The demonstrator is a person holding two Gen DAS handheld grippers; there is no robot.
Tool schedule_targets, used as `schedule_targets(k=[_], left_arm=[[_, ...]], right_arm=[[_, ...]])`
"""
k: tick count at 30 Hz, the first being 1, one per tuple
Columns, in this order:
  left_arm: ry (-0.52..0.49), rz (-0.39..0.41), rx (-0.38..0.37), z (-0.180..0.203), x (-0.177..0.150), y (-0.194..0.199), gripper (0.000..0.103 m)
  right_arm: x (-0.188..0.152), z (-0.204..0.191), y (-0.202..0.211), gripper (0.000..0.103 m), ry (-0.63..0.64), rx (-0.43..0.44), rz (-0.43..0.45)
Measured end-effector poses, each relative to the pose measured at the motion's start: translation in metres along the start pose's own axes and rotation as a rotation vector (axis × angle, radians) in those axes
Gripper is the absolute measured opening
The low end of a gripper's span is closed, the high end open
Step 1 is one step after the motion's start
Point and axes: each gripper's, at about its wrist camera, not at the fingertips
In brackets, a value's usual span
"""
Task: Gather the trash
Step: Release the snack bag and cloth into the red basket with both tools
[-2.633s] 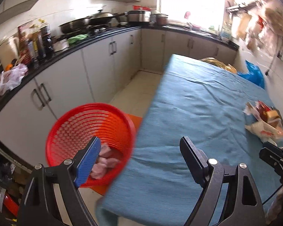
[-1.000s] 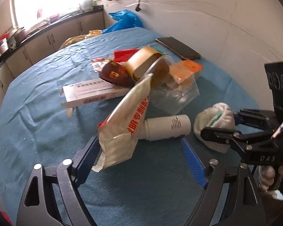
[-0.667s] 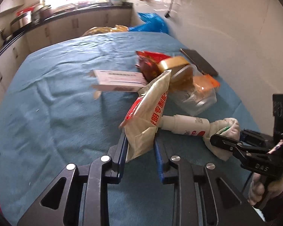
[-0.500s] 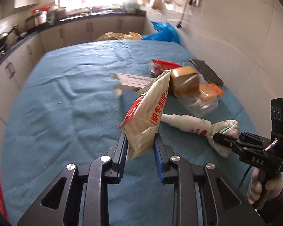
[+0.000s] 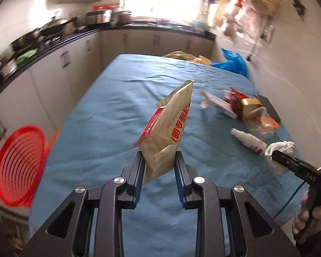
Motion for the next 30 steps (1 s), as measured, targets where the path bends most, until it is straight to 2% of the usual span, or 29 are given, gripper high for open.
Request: schedule_targets(k=[12, 20, 30], left_arm=[[0.176, 0.100, 0.196, -0.096, -0.031, 0.072, 0.026], [0.288, 0.135, 0.266, -0.163, -0.053, 0.105, 0.027], [0.339, 0.167, 0.319, -0.224, -0.050, 0.129, 0.027]], right_arm=[[0.001, -0.120, -0.009, 0.043, 0.229, 0.112, -0.008], [-0.001, -0.210, -0.018, 0.043, 0.351, 0.223, -0.019], [0.006, -0.338, -0.041, 0.043, 0.457, 0.389, -0.048]])
Point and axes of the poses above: each gripper's, at about its wrist camera, not at the fingertips, and y roughly against the way its jaws point, z to its right, x to its top, and after that the axes turned 14 degrees about -x, right-handed
